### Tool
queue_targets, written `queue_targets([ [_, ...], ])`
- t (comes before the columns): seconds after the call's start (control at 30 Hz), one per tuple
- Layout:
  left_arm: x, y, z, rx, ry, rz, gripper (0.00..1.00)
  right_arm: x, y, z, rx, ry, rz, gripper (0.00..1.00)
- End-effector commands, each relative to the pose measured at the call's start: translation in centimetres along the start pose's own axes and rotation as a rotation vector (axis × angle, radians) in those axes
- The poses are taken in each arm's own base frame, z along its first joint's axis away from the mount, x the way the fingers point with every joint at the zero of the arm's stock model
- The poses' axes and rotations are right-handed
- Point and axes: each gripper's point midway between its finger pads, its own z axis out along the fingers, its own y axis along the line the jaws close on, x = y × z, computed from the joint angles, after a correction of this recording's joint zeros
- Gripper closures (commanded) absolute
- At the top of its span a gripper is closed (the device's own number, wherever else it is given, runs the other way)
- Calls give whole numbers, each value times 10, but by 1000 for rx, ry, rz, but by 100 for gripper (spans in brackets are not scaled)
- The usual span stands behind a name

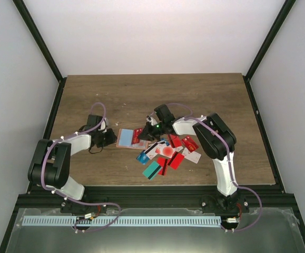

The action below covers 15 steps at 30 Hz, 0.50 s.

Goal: Put the credit cards into the card holder

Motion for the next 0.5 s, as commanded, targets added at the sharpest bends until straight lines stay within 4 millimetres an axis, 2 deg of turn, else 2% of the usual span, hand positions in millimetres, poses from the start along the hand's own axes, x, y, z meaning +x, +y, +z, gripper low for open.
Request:
queue_targets([
  [0.0,-1,3,-4,-22,-11,16,82,1,14,-7,-18,-18,-9,99],
  [0.47,9,3,2,0,31,18,83,-4,12,-2,-38,-27,10,99],
])
